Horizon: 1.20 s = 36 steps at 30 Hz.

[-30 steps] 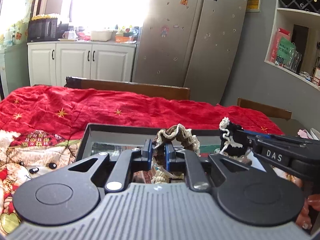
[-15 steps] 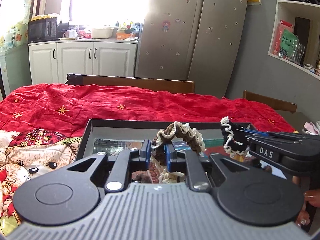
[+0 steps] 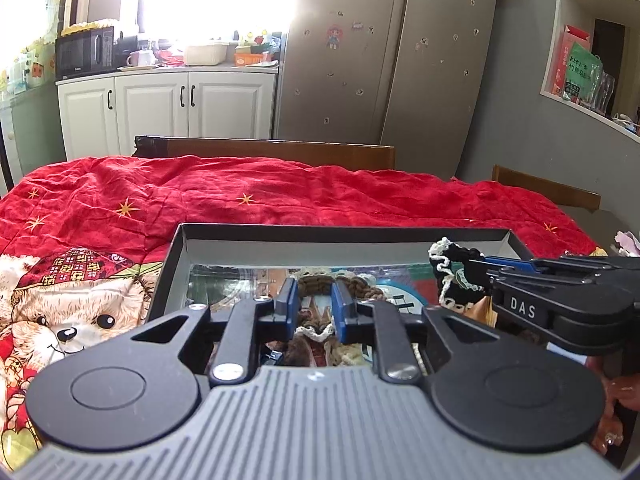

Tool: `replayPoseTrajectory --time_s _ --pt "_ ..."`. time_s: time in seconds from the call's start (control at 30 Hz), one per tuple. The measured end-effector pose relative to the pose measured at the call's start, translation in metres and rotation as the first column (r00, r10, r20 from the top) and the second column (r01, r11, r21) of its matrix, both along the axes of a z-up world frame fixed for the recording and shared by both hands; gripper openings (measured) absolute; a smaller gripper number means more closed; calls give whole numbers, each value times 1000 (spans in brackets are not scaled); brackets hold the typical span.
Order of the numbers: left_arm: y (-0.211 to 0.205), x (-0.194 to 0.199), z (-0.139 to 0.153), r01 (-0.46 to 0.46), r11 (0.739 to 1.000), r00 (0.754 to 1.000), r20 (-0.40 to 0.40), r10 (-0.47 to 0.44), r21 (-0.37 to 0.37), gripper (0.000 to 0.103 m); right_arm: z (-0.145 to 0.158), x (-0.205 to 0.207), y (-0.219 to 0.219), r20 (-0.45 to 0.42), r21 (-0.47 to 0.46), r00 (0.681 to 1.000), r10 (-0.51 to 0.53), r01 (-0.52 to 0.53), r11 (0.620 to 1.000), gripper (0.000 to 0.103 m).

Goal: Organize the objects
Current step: 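Lower into the box and open right gripper while left gripper releases its lace scrunchie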

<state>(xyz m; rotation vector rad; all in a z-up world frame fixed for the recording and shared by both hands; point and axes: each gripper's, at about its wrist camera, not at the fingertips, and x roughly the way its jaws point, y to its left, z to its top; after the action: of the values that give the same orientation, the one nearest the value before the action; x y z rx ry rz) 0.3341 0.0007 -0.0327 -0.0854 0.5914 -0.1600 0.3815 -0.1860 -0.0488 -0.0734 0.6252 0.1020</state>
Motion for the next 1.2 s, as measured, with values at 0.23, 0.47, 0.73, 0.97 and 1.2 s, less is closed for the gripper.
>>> replayPoseTrajectory --time_s 0.23,0.47,0.73,0.97,1.2 --pt "-1 -1 2 1 1000 1000 10 -1 0 39 -1 3 2 -20 -14 1000 7 -7 1000 13" --pt "-1 -3 3 1 1000 1000 20 -1 -1 40 0 1 6 2 -55 1000 10 -10 998 17" --pt "0 -6 7 0 1000 999 35 0 -5 47 2 -3 5 22 -47 1000 16 -15 999 30" --pt "0 -12 13 3 1000 998 57 -3 -13 56 3 -7 5 45 -48 999 19 -17 999 36" --pt "0 -16 20 8 1000 997 74 -7 -23 62 7 -15 3 86 -43 996 19 -16 999 37"
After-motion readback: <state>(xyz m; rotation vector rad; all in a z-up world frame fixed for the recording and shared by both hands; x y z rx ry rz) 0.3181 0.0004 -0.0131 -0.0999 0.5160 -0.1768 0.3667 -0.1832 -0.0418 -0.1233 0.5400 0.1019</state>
